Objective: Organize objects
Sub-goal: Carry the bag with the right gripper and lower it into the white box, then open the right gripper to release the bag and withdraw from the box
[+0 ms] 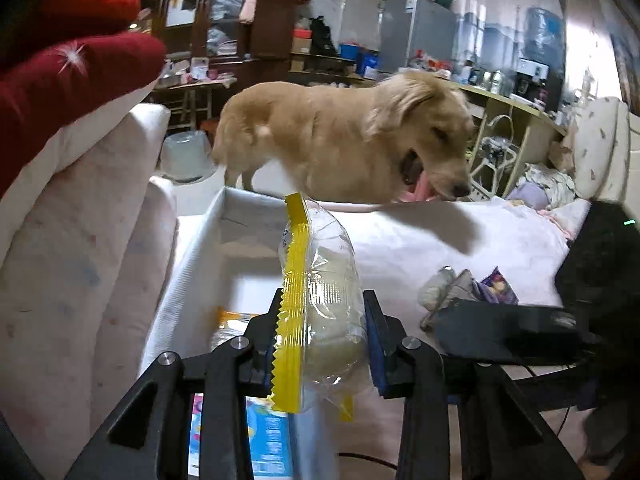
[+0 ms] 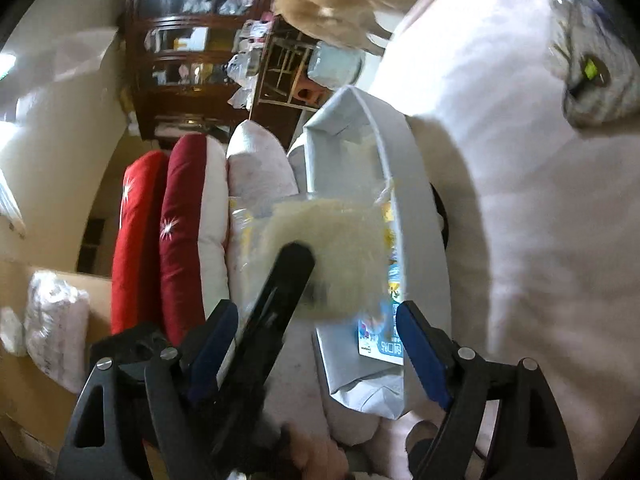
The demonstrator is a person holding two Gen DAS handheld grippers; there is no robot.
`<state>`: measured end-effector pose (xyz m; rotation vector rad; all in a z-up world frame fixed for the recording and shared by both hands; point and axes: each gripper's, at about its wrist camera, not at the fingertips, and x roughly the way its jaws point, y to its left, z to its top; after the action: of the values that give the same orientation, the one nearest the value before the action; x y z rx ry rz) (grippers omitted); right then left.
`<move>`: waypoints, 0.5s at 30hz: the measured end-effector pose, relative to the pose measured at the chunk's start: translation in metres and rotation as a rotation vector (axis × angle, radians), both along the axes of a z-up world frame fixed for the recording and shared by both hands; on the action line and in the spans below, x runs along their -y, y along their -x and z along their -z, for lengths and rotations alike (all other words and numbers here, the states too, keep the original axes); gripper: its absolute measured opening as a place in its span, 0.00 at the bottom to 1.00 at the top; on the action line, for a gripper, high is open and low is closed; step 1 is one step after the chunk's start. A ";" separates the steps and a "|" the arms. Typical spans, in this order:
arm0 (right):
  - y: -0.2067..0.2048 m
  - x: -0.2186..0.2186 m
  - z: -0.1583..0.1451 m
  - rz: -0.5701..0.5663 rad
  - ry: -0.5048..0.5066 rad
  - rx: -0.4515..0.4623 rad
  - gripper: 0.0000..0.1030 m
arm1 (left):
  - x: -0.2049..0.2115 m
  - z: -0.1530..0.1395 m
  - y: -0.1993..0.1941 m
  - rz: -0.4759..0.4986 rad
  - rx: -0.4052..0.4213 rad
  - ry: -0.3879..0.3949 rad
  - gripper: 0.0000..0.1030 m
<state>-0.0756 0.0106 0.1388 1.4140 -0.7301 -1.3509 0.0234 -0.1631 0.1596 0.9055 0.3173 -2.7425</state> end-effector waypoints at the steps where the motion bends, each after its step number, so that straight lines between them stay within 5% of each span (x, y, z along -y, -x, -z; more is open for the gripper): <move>1: -0.003 0.002 -0.006 -0.006 -0.023 -0.040 0.79 | 0.003 0.002 -0.001 -0.004 0.002 -0.017 0.34; 7: -0.015 0.002 -0.013 -0.012 -0.140 -0.164 0.79 | 0.008 0.018 0.006 -0.041 0.045 -0.029 0.34; 15: -0.013 -0.013 -0.005 0.015 -0.167 -0.160 0.79 | 0.006 0.026 0.007 -0.126 0.108 0.041 0.43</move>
<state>-0.0621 0.0237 0.1439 1.4130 -0.5337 -1.5461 0.0167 -0.1691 0.1333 0.9838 0.2872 -2.5658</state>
